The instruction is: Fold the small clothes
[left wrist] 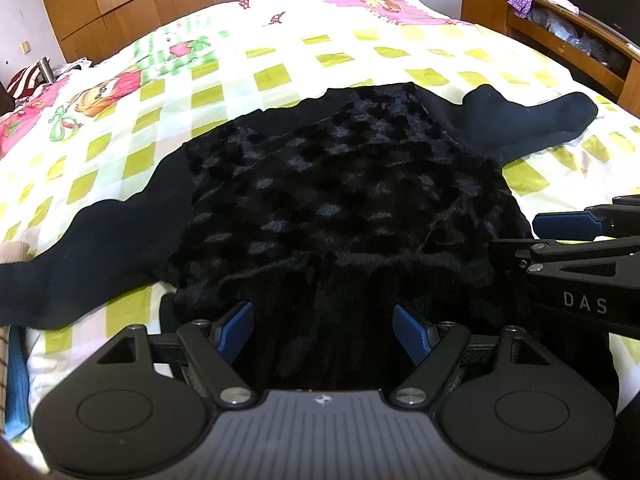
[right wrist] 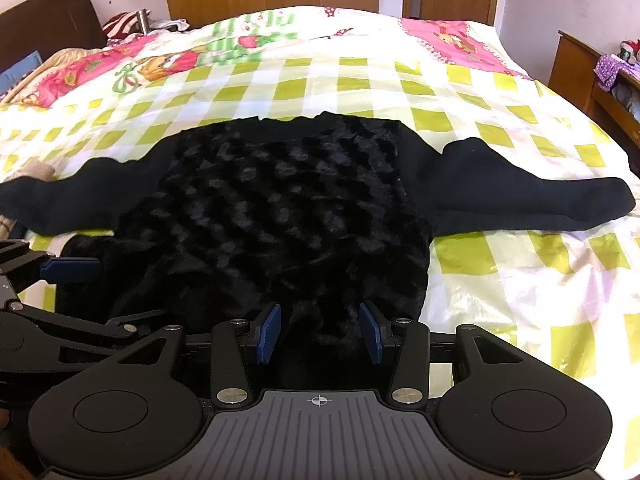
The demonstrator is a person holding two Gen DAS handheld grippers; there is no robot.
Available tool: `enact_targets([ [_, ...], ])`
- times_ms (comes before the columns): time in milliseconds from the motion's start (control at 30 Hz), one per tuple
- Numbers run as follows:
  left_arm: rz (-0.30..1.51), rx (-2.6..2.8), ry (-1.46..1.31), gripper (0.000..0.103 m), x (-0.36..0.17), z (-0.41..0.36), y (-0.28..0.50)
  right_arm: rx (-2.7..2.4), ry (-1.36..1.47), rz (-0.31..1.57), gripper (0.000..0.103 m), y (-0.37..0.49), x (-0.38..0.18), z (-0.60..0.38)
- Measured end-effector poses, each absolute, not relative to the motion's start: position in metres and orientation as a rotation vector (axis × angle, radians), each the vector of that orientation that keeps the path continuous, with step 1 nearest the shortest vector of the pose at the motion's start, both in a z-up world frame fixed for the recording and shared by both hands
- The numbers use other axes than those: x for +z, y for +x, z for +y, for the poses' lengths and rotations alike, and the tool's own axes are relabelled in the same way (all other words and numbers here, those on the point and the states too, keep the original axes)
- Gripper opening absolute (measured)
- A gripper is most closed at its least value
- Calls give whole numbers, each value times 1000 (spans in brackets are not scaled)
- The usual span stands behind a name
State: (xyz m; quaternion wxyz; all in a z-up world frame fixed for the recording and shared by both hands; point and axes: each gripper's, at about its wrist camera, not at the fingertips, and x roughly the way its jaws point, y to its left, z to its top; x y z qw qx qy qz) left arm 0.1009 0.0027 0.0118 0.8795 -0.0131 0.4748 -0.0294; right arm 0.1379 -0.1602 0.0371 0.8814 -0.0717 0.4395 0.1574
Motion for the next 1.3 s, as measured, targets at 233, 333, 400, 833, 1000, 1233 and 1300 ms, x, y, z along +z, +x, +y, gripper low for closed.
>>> enact_targets([
  [233,961,-70,-24,89,17,0,127,275,-89,910,44,167,33,-179],
  [333,945,-78,-19,89,19,-4,143,219,-31,911,45,186,28,-200],
  [400,935,-85,-9,89,20,-9,153,172,4,902,45,199,26,-217],
  [833,932,-182,41,89,4,-58,226,-149,309,835,45,279,-10,-348],
  [1000,938,-209,68,89,-4,-74,239,-194,398,803,45,295,-22,-378],
  [1233,936,-220,98,89,-13,-96,261,-207,587,732,44,306,-31,-407],
  [1300,938,-224,117,89,-16,-102,266,-209,612,712,41,310,-34,-414],
])
